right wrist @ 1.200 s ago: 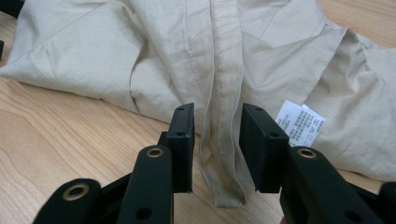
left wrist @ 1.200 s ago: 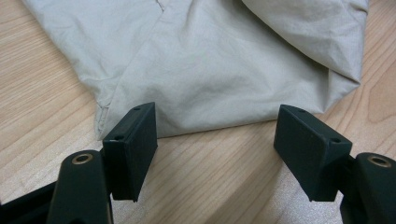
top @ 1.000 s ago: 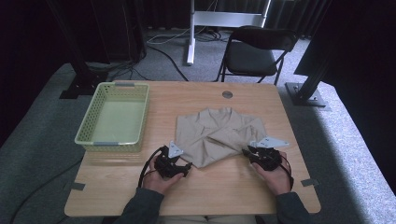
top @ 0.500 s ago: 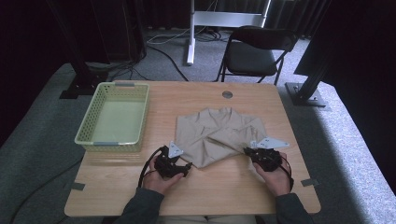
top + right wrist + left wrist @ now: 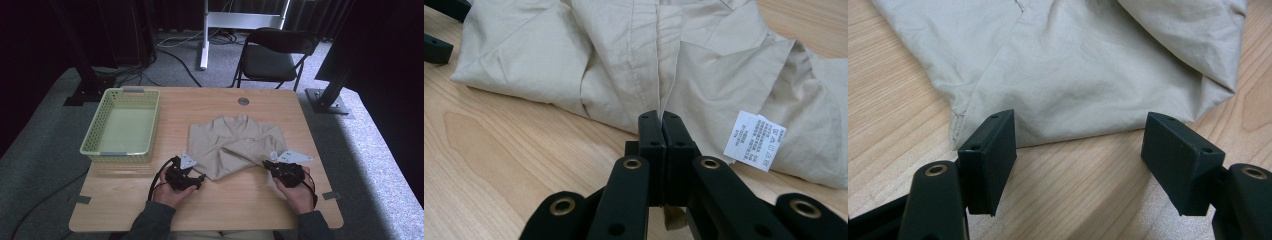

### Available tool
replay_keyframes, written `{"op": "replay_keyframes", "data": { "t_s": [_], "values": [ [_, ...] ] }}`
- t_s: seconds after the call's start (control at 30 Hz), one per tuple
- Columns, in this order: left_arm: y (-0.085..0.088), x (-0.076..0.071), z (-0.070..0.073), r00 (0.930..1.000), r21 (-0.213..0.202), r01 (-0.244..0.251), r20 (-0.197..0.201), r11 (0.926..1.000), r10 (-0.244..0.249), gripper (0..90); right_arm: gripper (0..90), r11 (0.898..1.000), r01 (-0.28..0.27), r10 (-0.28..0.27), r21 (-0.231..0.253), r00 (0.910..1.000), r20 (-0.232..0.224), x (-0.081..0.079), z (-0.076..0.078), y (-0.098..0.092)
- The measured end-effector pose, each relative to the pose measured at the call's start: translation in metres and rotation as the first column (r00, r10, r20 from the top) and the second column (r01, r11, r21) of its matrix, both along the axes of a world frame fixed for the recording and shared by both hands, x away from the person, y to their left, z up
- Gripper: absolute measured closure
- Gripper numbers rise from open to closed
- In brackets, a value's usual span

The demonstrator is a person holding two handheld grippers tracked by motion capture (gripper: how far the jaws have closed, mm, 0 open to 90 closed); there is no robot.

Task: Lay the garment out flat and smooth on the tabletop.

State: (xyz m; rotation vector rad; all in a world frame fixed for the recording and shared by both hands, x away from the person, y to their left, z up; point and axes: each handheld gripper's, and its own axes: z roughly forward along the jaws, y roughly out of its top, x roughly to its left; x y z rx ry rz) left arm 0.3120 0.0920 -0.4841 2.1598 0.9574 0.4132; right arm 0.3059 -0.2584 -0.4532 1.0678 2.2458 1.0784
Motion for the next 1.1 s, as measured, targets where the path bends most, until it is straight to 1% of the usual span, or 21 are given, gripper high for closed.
{"op": "replay_keyframes", "data": {
  "t_s": [0.4, 0.63, 0.77, 0.87, 1.1],
  "values": [
    [0.0, 0.0, 0.0, 1.0, 0.0, 0.001, -0.001, 1.0, -0.001, 30.5, 88.6, 1.0, -0.001, 0.002, -0.017, 0.9999, 0.012, -0.009, 0.004, -0.004],
    [0.0, 0.0, 0.0, 1.0, 0.0, 0.0, -0.001, 1.0, 0.0, 30.5, 88.7, 1.0, 0.0, 0.0, -0.009, 0.9999, 0.016, -0.013, 0.007, -0.008],
    [0.0, 0.0, 0.0, 1.0, 0.0, 0.0, 0.0, 1.0, 0.0, 30.5, 88.6, 1.0, -0.001, 0.001, -0.013, 0.9998, 0.021, -0.015, 0.009, -0.01],
    [0.0, 0.0, 0.0, 1.0, 0.0, 0.0, 0.0, 1.0, 0.0, 30.5, 88.6, 1.0, 0.0, 0.0, -0.016, 0.9999, 0.014, -0.017, 0.009, -0.012],
    [0.0, 0.0, 0.0, 1.0, -0.001, 0.0, -0.001, 1.0, 0.0, 30.5, 88.7, 1.0, -0.001, 0.001, 0.002, 0.9999, 0.012, -0.021, 0.01, -0.019]
  ]
}}
